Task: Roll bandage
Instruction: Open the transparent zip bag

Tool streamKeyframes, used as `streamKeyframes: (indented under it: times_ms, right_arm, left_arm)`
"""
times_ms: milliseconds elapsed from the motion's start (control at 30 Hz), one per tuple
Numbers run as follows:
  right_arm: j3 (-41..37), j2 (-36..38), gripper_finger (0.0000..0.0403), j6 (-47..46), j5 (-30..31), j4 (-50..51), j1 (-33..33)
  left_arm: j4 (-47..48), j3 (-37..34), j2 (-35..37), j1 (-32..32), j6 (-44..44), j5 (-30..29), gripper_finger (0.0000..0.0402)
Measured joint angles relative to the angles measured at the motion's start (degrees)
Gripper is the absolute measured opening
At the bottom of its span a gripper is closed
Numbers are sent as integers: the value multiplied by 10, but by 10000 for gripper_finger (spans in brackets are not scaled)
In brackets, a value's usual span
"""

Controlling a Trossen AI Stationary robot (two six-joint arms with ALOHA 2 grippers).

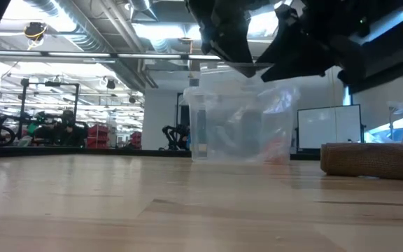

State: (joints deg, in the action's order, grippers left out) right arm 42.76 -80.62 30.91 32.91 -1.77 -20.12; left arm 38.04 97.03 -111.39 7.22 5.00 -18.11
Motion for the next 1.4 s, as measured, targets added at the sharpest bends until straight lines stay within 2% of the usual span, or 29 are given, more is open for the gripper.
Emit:
streamKeyframes:
  times_ms: [133,233,333,467,633,900,1000,1133,1267,1400]
  right_arm:
    - [0,-2,152,-3,-15,14,0]
    - [0,-2,146,-29,-58,19,-1]
    - [0,-9,139,-74,-138,26,-2]
    - [0,-28,132,-102,-169,44,-1]
    - [1,-57,127,-129,-169,42,-1]
    - [0,-67,127,-187,-170,33,-2]
    - [0,-84,127,-221,-190,18,-2]
    - [-1,-111,127,-262,-179,10,-14]
    - [-1,-149,127,-283,-178,-57,-31]
    - [-2,-178,127,-289,-165,-86,-46]
  left_arm:
    - [0,0,0,0,-2,1,3]
    - [2,0,0,0,4,-9,1]
    - [-2,0,0,0,13,-53,2]
    - [2,0,0,2,14,-111,1]
    - [-4,0,-1,13,25,-174,2]
    - [-17,0,-24,47,40,-177,1]
    - [-46,0,-40,63,39,-176,2]
    - [-90,0,-56,84,37,-173,1]
    - [-129,0,-75,85,34,-167,2]
    - [-124,0,-83,77,20,-158,1]
